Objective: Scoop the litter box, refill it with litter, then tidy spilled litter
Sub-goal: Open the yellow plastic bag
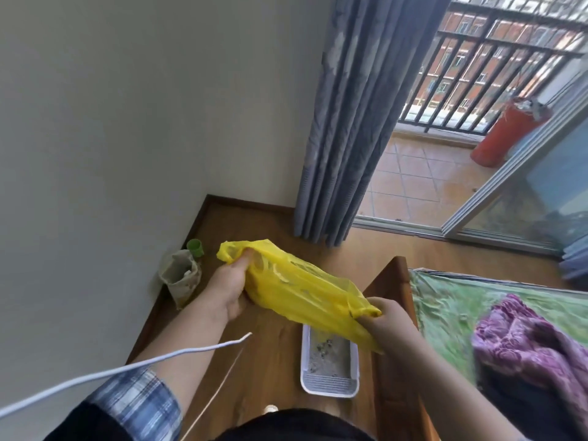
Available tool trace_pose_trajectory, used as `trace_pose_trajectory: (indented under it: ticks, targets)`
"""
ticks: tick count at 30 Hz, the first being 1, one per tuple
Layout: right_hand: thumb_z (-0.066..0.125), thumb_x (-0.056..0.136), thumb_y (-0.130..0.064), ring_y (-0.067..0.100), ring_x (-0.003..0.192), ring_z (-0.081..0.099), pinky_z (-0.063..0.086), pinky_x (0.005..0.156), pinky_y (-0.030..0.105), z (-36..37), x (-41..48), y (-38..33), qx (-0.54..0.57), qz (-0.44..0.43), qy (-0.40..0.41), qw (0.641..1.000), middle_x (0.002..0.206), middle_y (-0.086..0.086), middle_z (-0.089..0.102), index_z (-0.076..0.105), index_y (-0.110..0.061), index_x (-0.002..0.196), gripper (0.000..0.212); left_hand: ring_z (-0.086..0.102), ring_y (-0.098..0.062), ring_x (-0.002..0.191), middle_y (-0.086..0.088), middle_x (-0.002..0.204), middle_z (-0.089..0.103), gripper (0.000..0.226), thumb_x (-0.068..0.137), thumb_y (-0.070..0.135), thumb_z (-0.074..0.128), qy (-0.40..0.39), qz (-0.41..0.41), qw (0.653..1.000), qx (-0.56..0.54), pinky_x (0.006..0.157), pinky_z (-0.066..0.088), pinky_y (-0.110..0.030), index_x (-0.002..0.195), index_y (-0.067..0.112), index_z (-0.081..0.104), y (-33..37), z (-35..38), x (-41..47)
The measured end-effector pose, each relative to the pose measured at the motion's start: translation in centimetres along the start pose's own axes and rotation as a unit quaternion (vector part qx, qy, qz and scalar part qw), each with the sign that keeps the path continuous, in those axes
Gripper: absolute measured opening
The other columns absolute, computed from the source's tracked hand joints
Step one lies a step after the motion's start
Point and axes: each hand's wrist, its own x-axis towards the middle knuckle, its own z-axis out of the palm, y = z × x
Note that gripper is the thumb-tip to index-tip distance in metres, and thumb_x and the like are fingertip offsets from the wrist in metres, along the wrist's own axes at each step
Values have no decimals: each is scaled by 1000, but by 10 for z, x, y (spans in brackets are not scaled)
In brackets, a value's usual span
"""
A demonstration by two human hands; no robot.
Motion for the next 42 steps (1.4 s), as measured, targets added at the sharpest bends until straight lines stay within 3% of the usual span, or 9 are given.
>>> trace_pose_trajectory:
  ticks: [5,9,11,16,18,23,30,37,42]
  targets:
    - [56,77,-1,33,83,65,58,75,47,-17,17,32,139,116,39,983,92,20,70,67,-12,101,29,59,-38,121,-22,128,64,37,103,20,43,-163,-62,981,-81,97,48,-54,131,0,58,4,3,1]
    - [56,91,-5,30,65,70,61,59,43,-33,30,52,509,212,31,834,79,18,72,65,0,106,18,64,-38,115,-23,122,67,29,99,12,49,-229,-65,970,44,96,52,-52,121,2,65,-8,5,3]
    - [45,92,-1,24,53,69,57,45,34,-47,30,55,593,225,-13,773,67,14,71,66,-1,90,21,69,-33,105,-23,116,69,21,95,3,57,-209,-7,967,149,89,57,-43,114,2,67,-20,8,10]
    - [85,42,2,11,43,53,53,43,25,-76,32,61,689,127,-92,708,55,1,52,64,-7,63,31,71,-28,93,-7,93,76,20,86,-2,70,-79,81,962,248,82,59,-38,96,15,71,-45,31,27]
    - [88,39,-4,8,41,39,45,40,20,-82,30,65,679,118,-134,712,55,-5,39,64,-10,61,33,70,-27,94,-7,97,74,17,85,4,73,-20,99,965,242,88,57,-41,94,19,70,-51,41,37]
    - [78,67,-20,34,91,69,57,83,48,-88,29,90,576,118,-207,782,105,20,70,74,-5,114,49,64,-31,104,-14,118,66,23,94,9,63,83,8,994,70,93,52,-47,117,14,59,-54,57,65]
    - [76,60,-47,27,80,56,45,72,45,-65,55,88,283,70,-10,957,85,10,60,68,-23,86,37,61,-40,114,-28,134,57,40,103,14,34,-123,-124,981,-79,92,48,-56,129,-9,54,-29,61,85]
    - [53,102,-26,33,84,63,57,74,47,-11,111,40,334,149,190,911,101,23,63,58,-18,95,12,50,-44,131,-26,138,55,58,80,-1,61,-359,-154,910,138,110,40,-54,137,-4,52,28,15,152]
    - [47,105,-31,34,89,57,52,85,58,52,163,-26,418,202,221,858,102,20,55,55,-21,96,15,63,-23,85,-4,90,66,22,74,4,64,-205,47,870,447,75,48,-29,93,15,64,75,3,215]
